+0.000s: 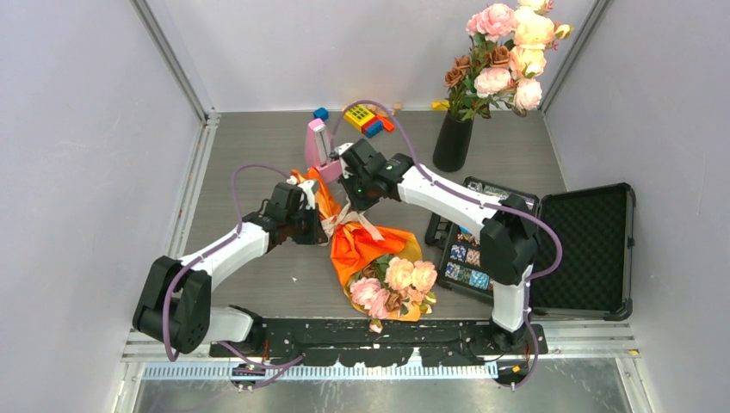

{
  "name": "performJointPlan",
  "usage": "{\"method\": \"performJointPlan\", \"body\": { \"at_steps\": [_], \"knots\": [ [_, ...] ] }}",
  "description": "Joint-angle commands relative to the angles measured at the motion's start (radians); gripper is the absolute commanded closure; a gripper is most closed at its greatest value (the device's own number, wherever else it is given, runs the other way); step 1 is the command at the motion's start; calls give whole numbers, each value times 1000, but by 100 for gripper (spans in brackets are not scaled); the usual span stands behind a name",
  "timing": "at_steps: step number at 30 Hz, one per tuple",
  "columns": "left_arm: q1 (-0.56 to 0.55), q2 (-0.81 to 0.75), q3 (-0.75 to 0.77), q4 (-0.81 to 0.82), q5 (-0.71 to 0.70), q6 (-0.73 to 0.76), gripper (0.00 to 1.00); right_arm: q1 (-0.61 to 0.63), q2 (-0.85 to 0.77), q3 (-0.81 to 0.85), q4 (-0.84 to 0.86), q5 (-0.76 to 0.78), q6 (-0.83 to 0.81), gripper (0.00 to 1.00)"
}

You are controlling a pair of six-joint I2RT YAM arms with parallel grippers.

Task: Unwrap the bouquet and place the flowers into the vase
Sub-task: Untie the ribbon from the wrapping paper.

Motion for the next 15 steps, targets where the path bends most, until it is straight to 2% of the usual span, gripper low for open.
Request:
{"method": "performJointPlan", "body": {
  "at_steps": [1,9,15],
  "knots": [
    [-4,-11,39,-43,11,-35,100,65,36,100,-71,170,-83,100],
    [-4,-20,26,-50,3,-57,100,145,83,180,-105,399,-187,100],
    [-4,-46,12,-63,-10,-58,100,196,149,265,-124,513,-299,100]
  ]
}}
